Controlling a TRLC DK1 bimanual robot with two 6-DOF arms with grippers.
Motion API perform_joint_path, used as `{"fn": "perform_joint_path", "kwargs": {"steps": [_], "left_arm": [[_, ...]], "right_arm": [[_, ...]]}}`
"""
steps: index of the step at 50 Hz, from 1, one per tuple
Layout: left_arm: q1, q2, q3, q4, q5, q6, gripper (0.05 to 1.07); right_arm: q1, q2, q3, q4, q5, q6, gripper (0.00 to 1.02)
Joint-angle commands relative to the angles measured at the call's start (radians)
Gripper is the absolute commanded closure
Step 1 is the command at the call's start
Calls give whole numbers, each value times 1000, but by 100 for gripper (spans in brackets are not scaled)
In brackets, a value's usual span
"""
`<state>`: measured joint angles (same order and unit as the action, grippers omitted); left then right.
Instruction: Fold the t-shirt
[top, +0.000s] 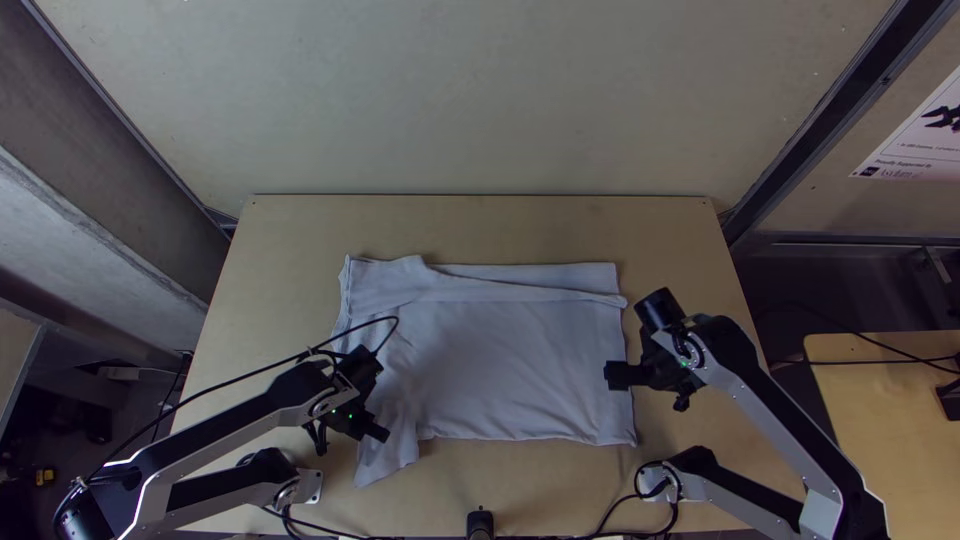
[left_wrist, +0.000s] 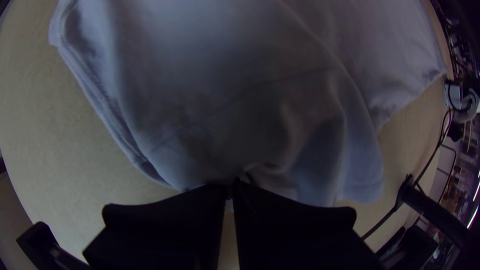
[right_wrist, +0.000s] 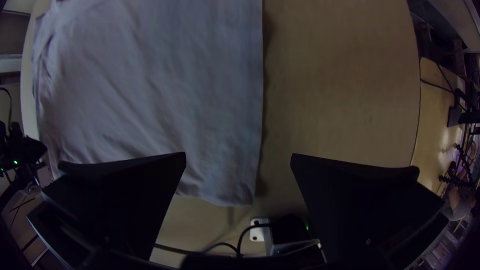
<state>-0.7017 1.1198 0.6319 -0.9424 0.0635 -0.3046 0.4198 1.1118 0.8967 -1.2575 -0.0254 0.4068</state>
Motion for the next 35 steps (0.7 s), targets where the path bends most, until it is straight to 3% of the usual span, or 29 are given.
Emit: {"fn": "perform_joint_path", "kwargs": {"steps": [1, 8, 13, 35], "left_arm": [[53, -35, -21, -6, 2, 24, 104], [120, -84, 11, -32, 2, 53, 104], [162, -114, 43, -53, 2, 73, 104], [223, -118, 115, -75, 16, 85, 104]], "right_arm": [[7, 17, -62, -40, -24, -22, 13], [0, 80, -114, -85, -54, -59, 13], [-12, 131, -142, -118, -137, -106, 13], [-90, 330, -206, -65, -231, -210, 20]]}}
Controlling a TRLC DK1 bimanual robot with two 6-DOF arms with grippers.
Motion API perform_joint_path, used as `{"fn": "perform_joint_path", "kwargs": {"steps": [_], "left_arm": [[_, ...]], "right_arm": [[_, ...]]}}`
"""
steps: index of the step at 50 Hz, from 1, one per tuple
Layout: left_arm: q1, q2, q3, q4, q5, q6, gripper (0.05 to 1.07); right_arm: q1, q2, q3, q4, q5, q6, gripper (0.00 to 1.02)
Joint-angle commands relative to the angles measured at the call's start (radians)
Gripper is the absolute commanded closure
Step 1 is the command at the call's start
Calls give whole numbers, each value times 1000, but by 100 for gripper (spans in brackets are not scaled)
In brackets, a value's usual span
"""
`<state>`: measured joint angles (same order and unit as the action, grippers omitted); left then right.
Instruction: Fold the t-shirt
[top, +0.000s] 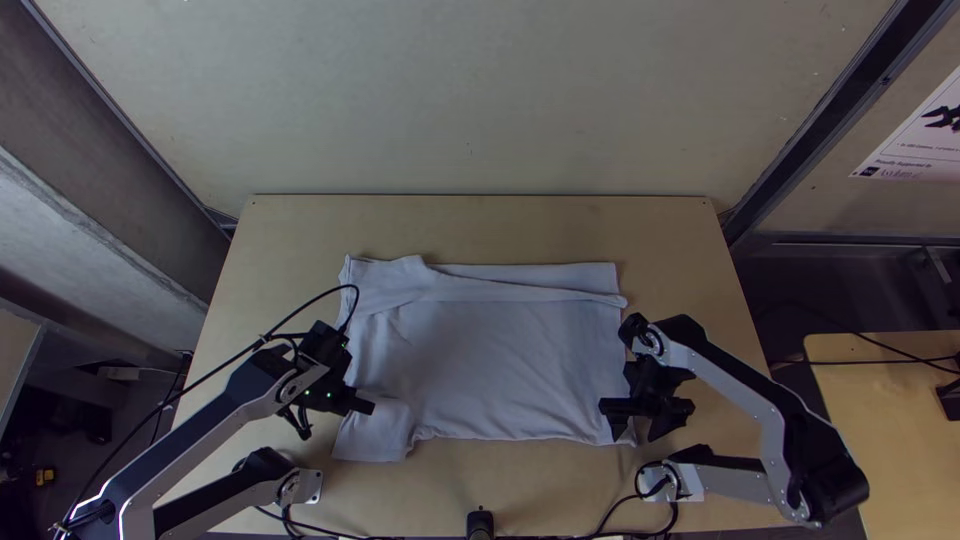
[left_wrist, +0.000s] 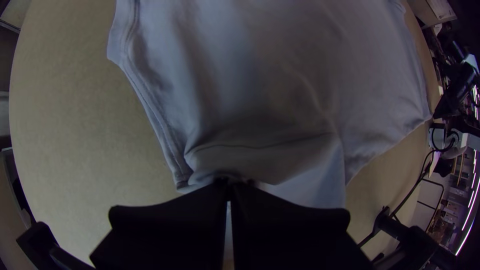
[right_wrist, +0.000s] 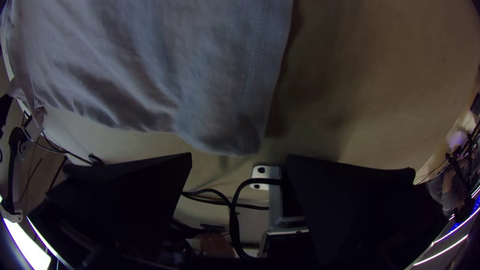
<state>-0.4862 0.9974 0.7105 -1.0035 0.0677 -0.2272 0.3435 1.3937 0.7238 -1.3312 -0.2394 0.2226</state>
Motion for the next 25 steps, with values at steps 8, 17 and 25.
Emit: {"fn": "perform_joint_path", "kwargs": {"steps": [8, 17, 25], "left_arm": [[21, 18, 66, -10, 12, 11, 104], [47, 0, 87, 25, 11, 12, 104], [107, 0, 110, 34, 11, 20, 104]], "right_arm": [[-14, 82, -54, 70, -31, -28, 35], [-14, 113, -70, 109, -35, -29, 57], [-9, 65, -55, 144, -34, -23, 100]]}}
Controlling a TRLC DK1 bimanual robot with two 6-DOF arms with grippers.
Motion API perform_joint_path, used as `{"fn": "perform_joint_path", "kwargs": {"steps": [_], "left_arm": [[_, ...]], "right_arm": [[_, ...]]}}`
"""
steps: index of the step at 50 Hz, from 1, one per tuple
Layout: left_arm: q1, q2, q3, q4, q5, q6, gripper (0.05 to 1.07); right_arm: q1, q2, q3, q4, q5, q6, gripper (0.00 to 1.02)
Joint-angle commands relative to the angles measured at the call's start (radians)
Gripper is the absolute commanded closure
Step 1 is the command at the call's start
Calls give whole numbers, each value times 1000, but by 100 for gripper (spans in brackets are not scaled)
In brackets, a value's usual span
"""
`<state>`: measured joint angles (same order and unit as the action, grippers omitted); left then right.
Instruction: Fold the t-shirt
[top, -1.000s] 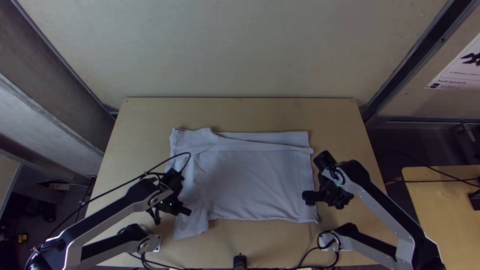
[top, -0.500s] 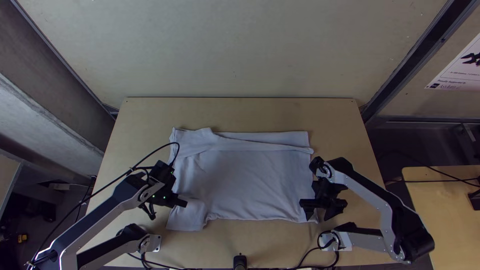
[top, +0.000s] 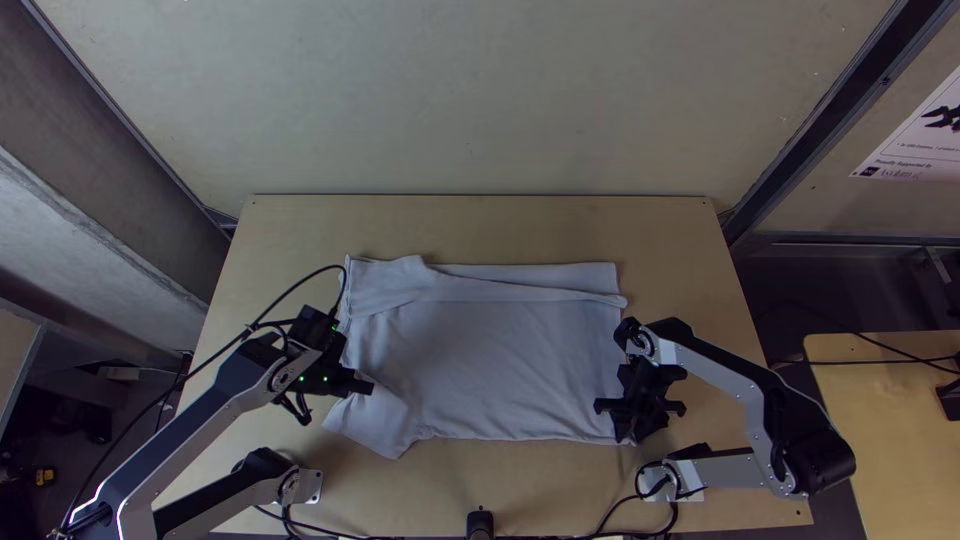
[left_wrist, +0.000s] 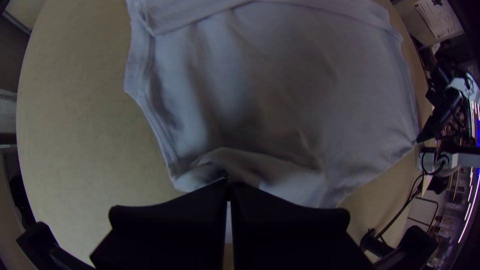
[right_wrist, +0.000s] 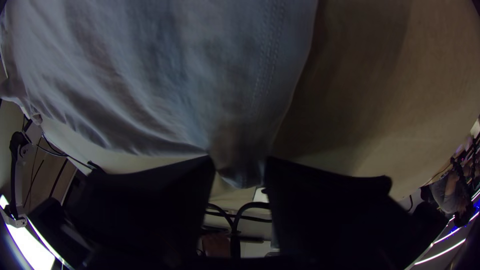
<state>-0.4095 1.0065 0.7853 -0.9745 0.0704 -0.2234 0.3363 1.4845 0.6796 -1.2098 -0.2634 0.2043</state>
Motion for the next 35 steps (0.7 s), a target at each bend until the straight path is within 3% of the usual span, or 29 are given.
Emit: {"fn": "perform_joint_path", "kwargs": {"steps": [1, 7, 16, 21, 28, 35], "left_arm": [[40, -9, 38, 5, 8, 18, 104], [109, -22, 63, -1, 9, 55, 104], [225, -63, 94, -53, 37, 113, 104], [276, -89, 92, -62, 45, 134, 104], [328, -89, 91, -62, 83, 144, 104], [347, -60, 101, -36, 85, 148, 104]], "right_arm": [[1, -30, -9, 16, -10, -5, 100], [27, -99, 38, -36, 1, -2, 100], [-20, -161, 147, -96, 21, 1, 100], [-66, -167, 196, -94, 44, 3, 100], [-99, -164, 261, -46, 130, 38, 100], [-118, -159, 317, 7, 142, 76, 100]]}}
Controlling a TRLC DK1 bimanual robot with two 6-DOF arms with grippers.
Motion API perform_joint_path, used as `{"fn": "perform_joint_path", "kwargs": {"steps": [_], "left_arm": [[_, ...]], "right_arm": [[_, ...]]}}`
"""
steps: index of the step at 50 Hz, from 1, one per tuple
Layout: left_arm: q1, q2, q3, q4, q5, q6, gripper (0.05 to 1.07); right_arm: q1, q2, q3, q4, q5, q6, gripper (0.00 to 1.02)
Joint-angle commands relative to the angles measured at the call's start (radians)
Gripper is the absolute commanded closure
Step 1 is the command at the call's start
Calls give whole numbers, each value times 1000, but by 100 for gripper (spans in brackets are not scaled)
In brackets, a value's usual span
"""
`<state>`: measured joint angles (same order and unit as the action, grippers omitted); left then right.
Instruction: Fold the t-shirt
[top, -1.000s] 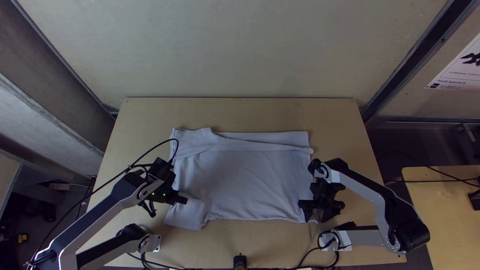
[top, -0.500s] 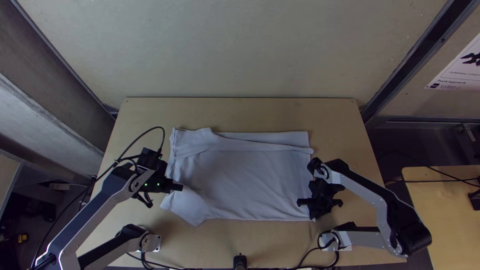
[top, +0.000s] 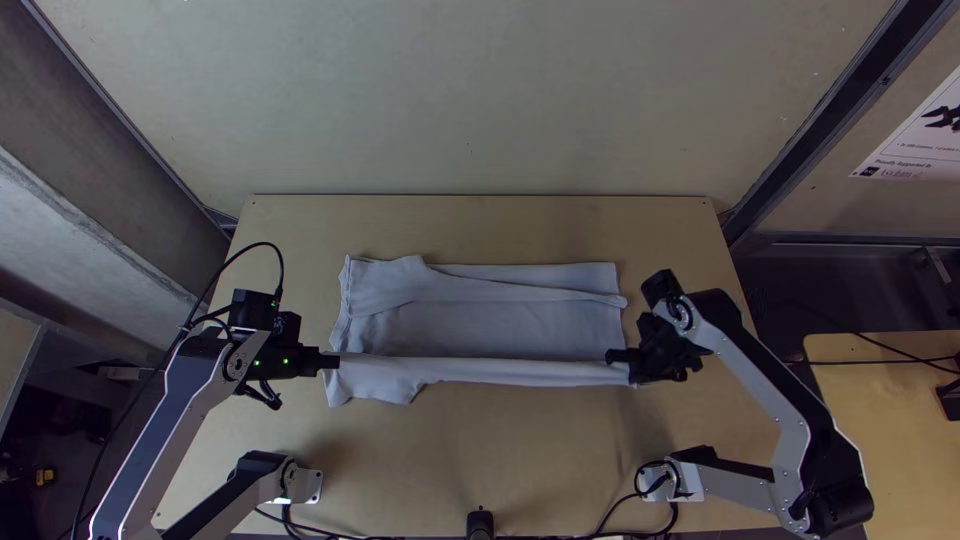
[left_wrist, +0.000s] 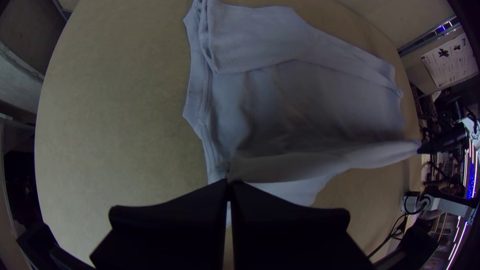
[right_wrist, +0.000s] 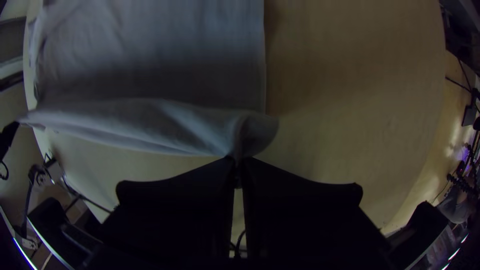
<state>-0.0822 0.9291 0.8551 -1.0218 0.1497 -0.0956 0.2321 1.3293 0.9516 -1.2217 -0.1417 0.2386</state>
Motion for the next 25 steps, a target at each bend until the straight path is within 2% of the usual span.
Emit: {"fn": "perform_joint_path", "kwargs": {"steps": [1, 9, 25], "left_arm": [[21, 25, 38, 19, 5, 22, 104], [33, 120, 105, 58, 5, 43, 104], [42, 336, 285, 101, 5, 119, 104]], "right_arm": [[-14, -1, 52, 25, 21, 45, 100], [-16, 44, 118, 76, 44, 68, 100], [-19, 153, 242, 129, 70, 68, 100]]}}
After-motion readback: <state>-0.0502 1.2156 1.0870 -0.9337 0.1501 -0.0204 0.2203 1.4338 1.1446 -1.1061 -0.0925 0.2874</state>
